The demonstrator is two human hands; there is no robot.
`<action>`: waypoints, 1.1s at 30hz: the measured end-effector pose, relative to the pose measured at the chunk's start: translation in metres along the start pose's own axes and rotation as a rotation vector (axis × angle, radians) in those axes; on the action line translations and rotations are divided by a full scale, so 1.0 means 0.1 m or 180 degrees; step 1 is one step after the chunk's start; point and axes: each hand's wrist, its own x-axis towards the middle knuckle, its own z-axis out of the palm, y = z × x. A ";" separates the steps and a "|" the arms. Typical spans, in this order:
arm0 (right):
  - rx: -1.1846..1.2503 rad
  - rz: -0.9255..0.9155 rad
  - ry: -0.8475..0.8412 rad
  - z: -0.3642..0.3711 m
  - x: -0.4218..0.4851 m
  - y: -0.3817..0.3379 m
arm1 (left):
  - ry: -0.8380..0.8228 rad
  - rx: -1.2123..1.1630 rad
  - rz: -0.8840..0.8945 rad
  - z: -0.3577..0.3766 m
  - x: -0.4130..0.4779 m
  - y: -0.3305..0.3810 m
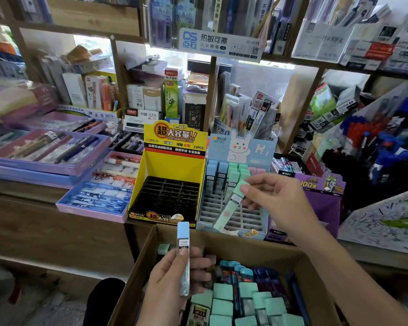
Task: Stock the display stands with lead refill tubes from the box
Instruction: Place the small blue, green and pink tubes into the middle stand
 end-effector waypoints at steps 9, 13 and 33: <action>-0.0837 -0.0362 0.0326 -0.19 0.29 0.05 | 0.0133 0.0205 0.0017 -0.04 0.02 -0.02; -0.1169 -0.0392 0.0269 -0.18 0.36 0.11 | 0.0106 0.0200 0.0000 -0.07 0.04 -0.03; -0.1707 -0.0588 0.0175 0.13 0.49 0.26 | 0.0112 0.0224 0.0098 -0.07 0.05 -0.03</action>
